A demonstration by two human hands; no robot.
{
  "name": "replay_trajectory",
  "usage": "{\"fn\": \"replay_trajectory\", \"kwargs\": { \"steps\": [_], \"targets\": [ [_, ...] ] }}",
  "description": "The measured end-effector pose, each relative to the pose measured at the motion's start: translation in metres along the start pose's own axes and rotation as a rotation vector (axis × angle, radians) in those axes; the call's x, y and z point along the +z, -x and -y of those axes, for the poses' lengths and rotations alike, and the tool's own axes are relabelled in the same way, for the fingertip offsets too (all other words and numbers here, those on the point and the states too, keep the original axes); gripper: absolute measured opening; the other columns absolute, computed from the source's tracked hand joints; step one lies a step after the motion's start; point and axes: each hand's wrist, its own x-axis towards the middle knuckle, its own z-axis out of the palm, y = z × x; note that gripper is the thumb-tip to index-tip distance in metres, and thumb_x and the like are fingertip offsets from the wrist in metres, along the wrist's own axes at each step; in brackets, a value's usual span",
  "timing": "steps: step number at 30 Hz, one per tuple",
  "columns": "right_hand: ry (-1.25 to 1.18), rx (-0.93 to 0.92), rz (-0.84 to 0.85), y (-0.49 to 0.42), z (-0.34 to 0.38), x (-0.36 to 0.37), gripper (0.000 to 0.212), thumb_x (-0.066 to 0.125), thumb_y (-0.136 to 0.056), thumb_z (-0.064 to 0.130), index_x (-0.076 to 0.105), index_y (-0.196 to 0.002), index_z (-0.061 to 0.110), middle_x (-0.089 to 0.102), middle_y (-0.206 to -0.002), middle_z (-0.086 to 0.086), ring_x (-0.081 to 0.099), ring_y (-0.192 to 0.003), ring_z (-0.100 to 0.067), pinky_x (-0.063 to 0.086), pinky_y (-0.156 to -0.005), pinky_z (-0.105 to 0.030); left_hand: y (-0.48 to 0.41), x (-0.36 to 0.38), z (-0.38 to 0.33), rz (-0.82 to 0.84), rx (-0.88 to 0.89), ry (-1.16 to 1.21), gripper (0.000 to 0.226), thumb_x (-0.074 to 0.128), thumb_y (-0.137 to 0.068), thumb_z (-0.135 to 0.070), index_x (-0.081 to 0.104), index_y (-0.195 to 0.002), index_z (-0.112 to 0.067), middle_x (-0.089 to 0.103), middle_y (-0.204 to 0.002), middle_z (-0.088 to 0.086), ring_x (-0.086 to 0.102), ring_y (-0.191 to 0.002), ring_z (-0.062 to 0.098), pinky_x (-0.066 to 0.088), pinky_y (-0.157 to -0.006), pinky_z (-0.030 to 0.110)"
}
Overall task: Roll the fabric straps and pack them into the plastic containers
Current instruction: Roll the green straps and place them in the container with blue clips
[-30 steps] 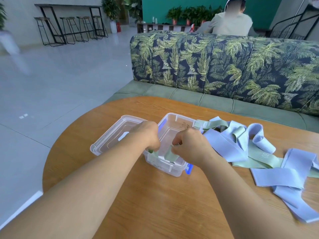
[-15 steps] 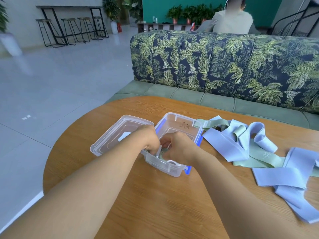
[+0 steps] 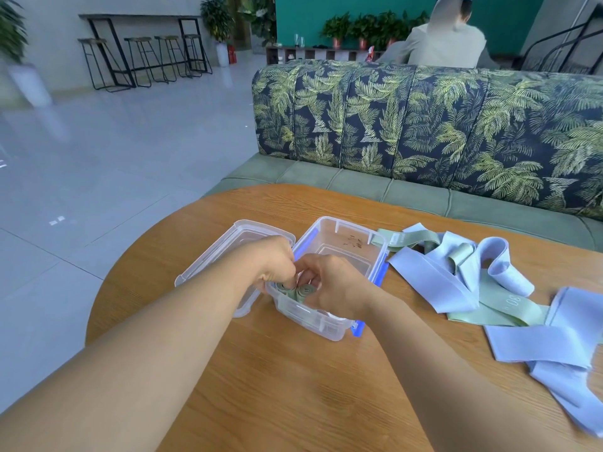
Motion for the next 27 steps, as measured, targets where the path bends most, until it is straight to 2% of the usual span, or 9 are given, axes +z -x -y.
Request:
{"fn": "replay_trajectory", "kwargs": {
  "steps": [5,8,11,13,16,19,24,27],
  "targets": [
    [-0.059,-0.023,0.017,0.0,0.0,0.003,0.044,0.062,-0.076,-0.004,0.063,-0.111,0.023,0.063,-0.091,0.01,0.057,-0.08,-0.007,0.052,-0.081,-0.025,0.002,0.001,0.0,-0.03,0.043,-0.064,0.022,0.066,-0.075,0.001,0.07,-0.097,-0.001,0.057,-0.081,0.009,0.063,-0.079,0.025,0.06,-0.076,0.037],
    [-0.078,-0.009,0.038,-0.003,0.001,0.004,0.046,0.063,-0.075,-0.003,0.059,-0.111,0.025,0.062,-0.092,0.006,0.057,-0.081,-0.011,0.055,-0.083,-0.033,0.003,0.001,-0.001,-0.05,0.068,-0.107,0.026,0.067,-0.075,-0.001,0.069,-0.1,-0.006,0.06,-0.088,0.007,0.059,-0.078,0.021,0.053,-0.062,0.028],
    [-0.069,0.019,0.045,-0.006,0.002,0.003,0.051,0.065,-0.075,-0.003,0.053,-0.119,0.022,0.06,-0.096,0.001,0.056,-0.084,-0.016,0.054,-0.085,-0.038,0.004,0.003,-0.001,-0.079,0.084,-0.098,0.032,0.068,-0.075,-0.002,0.062,-0.105,-0.01,0.057,-0.089,0.004,0.056,-0.073,0.017,0.044,-0.051,0.024],
    [-0.075,0.034,0.052,-0.005,0.004,0.002,0.05,0.064,-0.076,-0.005,0.053,-0.118,0.019,0.058,-0.095,0.001,0.055,-0.084,-0.017,0.054,-0.086,-0.037,0.004,0.004,0.002,-0.115,0.089,-0.063,0.034,0.069,-0.076,-0.004,0.059,-0.107,-0.014,0.052,-0.087,0.0,0.053,-0.071,0.013,0.044,-0.053,0.024],
    [-0.081,0.045,0.048,-0.005,0.006,0.001,0.046,0.063,-0.075,-0.008,0.055,-0.112,0.018,0.057,-0.088,0.006,0.055,-0.083,-0.015,0.053,-0.082,-0.032,0.002,0.006,0.01,-0.137,0.079,0.062,0.044,0.07,-0.079,-0.007,0.051,-0.116,-0.022,0.048,-0.103,-0.002,0.058,-0.092,0.017,0.051,-0.066,0.028],
    [-0.04,0.032,0.059,-0.005,0.009,0.0,0.048,0.063,-0.075,-0.009,0.055,-0.115,0.016,0.058,-0.085,0.01,0.057,-0.083,-0.015,0.053,-0.079,-0.031,0.003,0.007,0.016,-0.119,0.065,0.155,0.052,0.073,-0.079,-0.01,0.045,-0.121,-0.024,0.045,-0.109,-0.001,0.06,-0.099,0.02,0.057,-0.076,0.033],
    [-0.02,0.03,0.069,-0.001,0.008,0.004,0.044,0.061,-0.078,-0.004,0.055,-0.114,0.021,0.062,-0.095,0.003,0.06,-0.089,-0.018,0.053,-0.08,-0.031,0.006,0.006,0.017,-0.091,0.068,0.204,0.056,0.072,-0.08,-0.009,0.041,-0.123,-0.027,0.045,-0.113,0.0,0.059,-0.098,0.02,0.053,-0.064,0.026],
    [-0.066,0.056,0.071,0.0,0.005,0.003,0.046,0.063,-0.082,-0.002,0.053,-0.119,0.024,0.059,-0.095,0.006,0.059,-0.09,-0.015,0.05,-0.074,-0.021,0.009,0.005,0.02,-0.028,0.055,0.298,0.063,0.076,-0.076,-0.009,0.039,-0.121,-0.031,0.043,-0.117,0.002,0.055,-0.101,0.018,0.054,-0.069,0.026]
  ]
}}
